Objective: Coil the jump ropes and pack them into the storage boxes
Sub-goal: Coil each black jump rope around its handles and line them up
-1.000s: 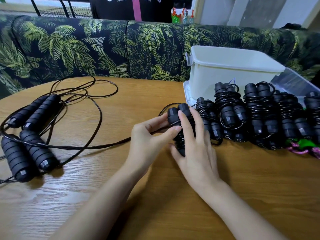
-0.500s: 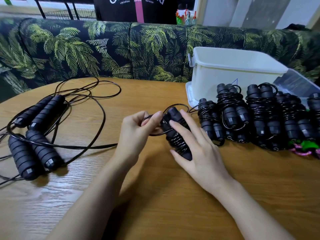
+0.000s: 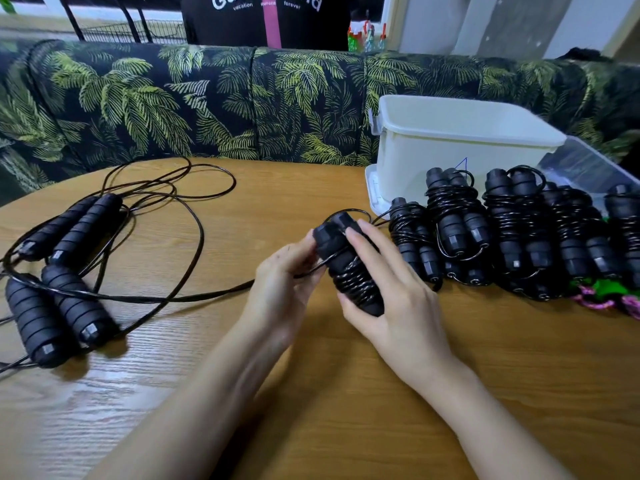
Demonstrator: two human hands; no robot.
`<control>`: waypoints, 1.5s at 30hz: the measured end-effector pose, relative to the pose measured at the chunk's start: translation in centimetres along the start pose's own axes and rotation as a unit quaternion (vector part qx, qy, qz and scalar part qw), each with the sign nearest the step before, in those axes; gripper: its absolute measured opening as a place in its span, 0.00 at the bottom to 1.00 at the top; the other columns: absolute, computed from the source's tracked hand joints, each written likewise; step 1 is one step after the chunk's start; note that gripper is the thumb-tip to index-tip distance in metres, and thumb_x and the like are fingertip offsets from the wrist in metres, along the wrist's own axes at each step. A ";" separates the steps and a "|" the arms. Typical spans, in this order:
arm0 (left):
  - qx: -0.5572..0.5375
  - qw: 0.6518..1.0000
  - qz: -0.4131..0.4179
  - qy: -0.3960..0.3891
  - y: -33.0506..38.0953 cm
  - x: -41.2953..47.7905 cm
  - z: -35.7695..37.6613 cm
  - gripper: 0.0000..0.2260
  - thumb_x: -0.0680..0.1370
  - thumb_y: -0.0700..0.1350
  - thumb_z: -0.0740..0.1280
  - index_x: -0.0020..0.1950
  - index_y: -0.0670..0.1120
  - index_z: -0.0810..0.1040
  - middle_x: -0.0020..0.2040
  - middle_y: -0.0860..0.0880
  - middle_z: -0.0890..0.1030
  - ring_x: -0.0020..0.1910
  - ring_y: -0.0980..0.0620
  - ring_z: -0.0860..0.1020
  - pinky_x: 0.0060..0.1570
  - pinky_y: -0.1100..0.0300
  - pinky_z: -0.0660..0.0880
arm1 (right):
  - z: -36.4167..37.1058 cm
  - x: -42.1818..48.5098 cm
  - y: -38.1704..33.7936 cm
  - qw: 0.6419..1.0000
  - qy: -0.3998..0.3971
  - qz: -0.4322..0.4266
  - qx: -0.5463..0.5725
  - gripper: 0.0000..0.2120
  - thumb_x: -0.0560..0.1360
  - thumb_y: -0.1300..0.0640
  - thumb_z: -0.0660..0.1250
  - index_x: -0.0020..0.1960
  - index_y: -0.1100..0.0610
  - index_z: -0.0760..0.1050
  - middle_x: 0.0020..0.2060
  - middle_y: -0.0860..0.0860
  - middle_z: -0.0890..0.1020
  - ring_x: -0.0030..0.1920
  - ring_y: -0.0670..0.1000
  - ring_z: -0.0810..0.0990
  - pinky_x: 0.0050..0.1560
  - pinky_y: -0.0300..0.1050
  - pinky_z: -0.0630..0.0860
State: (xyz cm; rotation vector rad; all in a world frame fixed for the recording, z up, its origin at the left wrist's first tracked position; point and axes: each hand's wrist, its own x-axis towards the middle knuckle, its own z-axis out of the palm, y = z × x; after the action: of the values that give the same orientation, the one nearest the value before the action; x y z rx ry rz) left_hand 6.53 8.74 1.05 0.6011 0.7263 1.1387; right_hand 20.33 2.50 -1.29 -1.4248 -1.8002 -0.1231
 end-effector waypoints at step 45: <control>0.604 0.743 0.274 -0.093 -9.9 -4.5 4.4 0.23 0.80 0.58 0.53 0.68 0.49 0.76 0.58 0.53 0.82 0.56 0.54 0.80 0.55 0.59 0.75 | -13.4 -6.8 6.0 0.947 -0.112 0.294 -0.065 0.38 0.73 0.43 0.72 0.77 0.39 0.56 0.74 0.40 0.61 0.58 0.45 0.77 0.48 0.40 0.78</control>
State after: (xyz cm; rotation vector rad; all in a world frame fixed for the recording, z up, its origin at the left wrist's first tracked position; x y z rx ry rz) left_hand 14.62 1.15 -2.71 2.1223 1.1190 0.9756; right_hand 32.67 -7.75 0.86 -2.0813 -1.4781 0.2429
